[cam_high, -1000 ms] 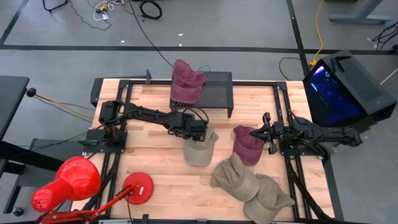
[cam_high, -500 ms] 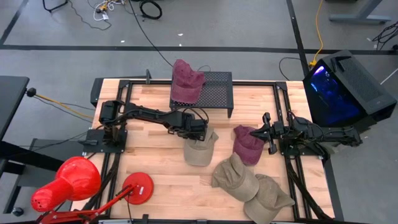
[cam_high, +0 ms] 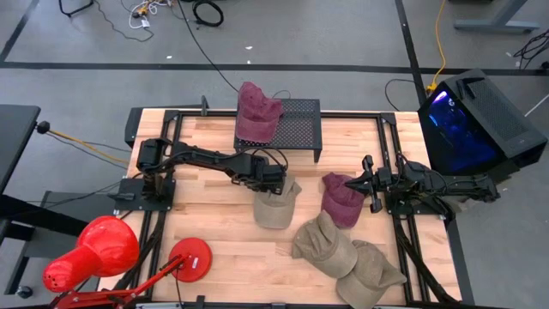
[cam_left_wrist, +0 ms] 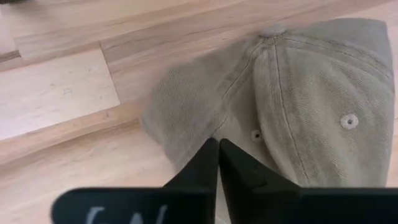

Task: Pick & Place hat
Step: Put the top brown cap on the shelf

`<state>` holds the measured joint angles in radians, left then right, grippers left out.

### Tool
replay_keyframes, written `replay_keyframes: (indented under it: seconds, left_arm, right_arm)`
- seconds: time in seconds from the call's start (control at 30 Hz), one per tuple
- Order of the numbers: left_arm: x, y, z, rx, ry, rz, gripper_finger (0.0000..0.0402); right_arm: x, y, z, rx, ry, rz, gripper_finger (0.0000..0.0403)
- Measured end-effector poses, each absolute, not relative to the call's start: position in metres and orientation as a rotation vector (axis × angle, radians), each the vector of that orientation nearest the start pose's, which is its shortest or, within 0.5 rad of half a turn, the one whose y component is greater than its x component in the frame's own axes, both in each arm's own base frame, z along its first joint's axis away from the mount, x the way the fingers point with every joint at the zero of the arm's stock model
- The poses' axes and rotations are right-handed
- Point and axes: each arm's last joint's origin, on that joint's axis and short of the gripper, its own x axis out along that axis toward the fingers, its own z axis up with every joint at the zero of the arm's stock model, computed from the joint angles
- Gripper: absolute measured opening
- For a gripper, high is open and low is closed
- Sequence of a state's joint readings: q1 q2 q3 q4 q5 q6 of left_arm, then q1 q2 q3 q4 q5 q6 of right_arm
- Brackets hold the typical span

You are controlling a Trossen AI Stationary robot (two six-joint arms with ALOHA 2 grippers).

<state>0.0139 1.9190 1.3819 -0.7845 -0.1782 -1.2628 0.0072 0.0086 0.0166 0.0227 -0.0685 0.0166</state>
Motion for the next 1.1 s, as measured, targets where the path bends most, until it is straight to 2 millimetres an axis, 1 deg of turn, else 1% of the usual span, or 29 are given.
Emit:
replay_keyframes:
  seconds: [0.07,0.3,0.43,0.63,1.1]
  left_arm:
    - [0.375,0.011,0.185,-0.949,1.012,0.96,0.0005]
    - [0.374,0.009,0.185,-0.903,1.013,0.958,0.0003]
    - [0.373,0.004,0.19,-0.9,1.006,0.94,0.0002]
    - [0.37,0.0,0.211,-0.916,0.943,0.883,0.0001]
    - [0.355,0.001,0.269,-0.897,0.743,0.737,0.0001]
  right_arm:
    - [0.097,0.003,0.171,0.016,-0.03,0.076,0.0027]
    - [0.097,0.003,0.171,0.016,-0.03,0.076,0.0027]
    - [0.097,0.003,0.171,0.016,-0.03,0.076,0.0027]
    - [0.097,0.003,0.171,0.015,-0.029,0.076,0.0027]
    - [0.097,0.003,0.171,0.015,-0.029,0.076,0.0027]
